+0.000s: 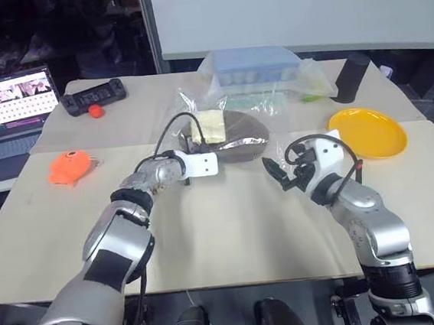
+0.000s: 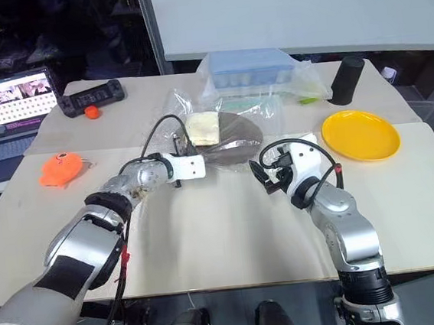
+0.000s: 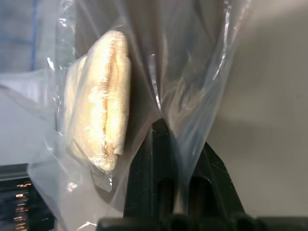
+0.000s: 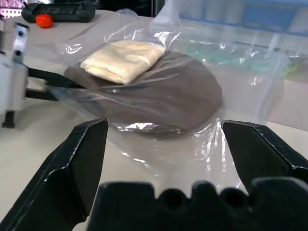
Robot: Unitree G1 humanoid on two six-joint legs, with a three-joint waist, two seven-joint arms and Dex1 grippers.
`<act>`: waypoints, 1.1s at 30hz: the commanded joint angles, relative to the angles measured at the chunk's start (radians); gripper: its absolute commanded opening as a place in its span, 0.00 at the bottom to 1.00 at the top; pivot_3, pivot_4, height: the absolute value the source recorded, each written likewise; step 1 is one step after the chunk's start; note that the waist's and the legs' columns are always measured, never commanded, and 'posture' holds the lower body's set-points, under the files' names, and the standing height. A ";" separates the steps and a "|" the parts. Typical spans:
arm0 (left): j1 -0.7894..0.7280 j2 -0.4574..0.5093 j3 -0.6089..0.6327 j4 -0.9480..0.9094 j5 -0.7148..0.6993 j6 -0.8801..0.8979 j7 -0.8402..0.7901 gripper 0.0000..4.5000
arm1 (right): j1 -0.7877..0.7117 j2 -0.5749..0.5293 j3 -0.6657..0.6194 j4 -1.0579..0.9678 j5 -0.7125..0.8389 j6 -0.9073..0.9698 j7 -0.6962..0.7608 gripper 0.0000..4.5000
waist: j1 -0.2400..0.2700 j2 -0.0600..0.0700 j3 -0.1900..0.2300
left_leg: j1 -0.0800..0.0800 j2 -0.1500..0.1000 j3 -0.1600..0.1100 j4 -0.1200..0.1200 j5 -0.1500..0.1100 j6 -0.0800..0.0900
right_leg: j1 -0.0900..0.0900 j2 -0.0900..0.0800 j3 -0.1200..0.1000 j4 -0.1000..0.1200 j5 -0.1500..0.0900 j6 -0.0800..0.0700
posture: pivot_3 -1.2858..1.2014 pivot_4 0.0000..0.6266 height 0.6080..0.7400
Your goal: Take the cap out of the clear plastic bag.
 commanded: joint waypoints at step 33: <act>0.961 0.241 0.300 -1.955 -0.394 1.352 -0.468 0.69 | -0.153 0.022 0.032 0.091 0.007 -0.047 0.106 1.00 | -0.021 0.001 0.000 | 0.004 0.003 0.000 0.000 0.000 0.000 | 0.002 0.001 0.001 0.002 0.000 -0.001 | 0.52 0.24 1.00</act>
